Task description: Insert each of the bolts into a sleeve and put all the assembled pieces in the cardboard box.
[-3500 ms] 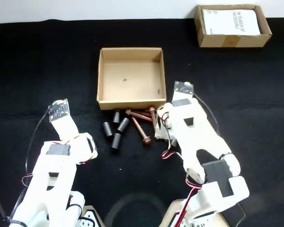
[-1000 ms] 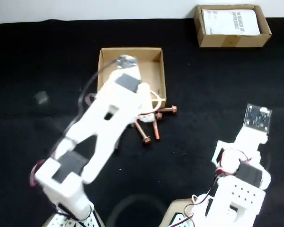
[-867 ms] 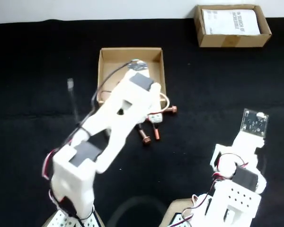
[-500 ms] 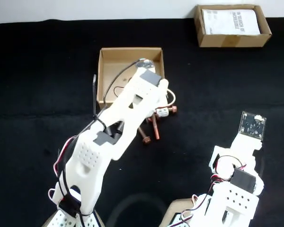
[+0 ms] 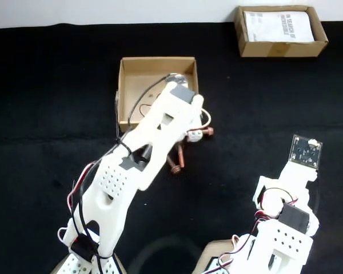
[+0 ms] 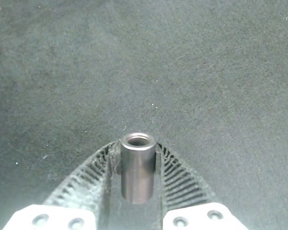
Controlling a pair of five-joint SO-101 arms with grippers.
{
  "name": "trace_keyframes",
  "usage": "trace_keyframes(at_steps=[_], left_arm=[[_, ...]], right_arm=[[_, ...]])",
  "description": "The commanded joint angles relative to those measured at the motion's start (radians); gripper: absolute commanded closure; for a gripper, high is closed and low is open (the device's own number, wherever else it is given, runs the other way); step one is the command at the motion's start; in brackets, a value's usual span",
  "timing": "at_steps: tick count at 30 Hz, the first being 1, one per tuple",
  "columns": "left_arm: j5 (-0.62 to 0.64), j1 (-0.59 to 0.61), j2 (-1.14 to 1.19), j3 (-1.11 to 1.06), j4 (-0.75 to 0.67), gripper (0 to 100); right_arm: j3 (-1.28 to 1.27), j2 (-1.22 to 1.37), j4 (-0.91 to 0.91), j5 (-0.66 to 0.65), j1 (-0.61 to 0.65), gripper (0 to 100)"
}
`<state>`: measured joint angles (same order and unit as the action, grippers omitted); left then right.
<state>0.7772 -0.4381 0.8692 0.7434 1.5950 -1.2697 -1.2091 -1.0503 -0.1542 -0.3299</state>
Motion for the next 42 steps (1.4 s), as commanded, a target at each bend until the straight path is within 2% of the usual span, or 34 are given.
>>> trace_keyframes(at_steps=[1,6,14,16,19,26,30,36,42], left_arm=[[-0.014,-0.013,-0.062,0.084,0.071,99],[-0.014,-0.019,-0.105,0.157,0.123,99],[-0.029,-0.061,-0.213,0.165,0.123,99],[-0.041,-0.074,-0.252,0.163,0.123,99],[-0.133,-0.097,-0.317,0.159,0.123,99],[-0.186,-0.101,-0.453,0.159,0.123,99],[-0.216,-0.082,-0.558,0.151,0.152,99],[-0.264,-0.073,-0.806,-0.036,0.152,99],[-0.299,-0.059,-1.075,-0.306,0.15,99]], right_arm=[[0.002,-0.019,0.013,-0.002,-0.005,99.1],[-0.001,-0.019,0.012,-0.002,-0.005,99.1],[-0.051,-0.024,0.064,-0.005,0.028,99.1],[-0.051,-0.024,0.107,-0.003,0.054,99.1],[-0.051,-0.024,0.171,-0.003,0.128,99.1],[-0.05,-0.025,0.251,-0.002,0.289,99.1],[-0.05,-0.025,0.315,0.0,0.329,99.1],[-0.027,-0.025,0.334,0.008,0.36,99.1],[0.039,-0.025,0.334,0.155,0.441,99.1]])
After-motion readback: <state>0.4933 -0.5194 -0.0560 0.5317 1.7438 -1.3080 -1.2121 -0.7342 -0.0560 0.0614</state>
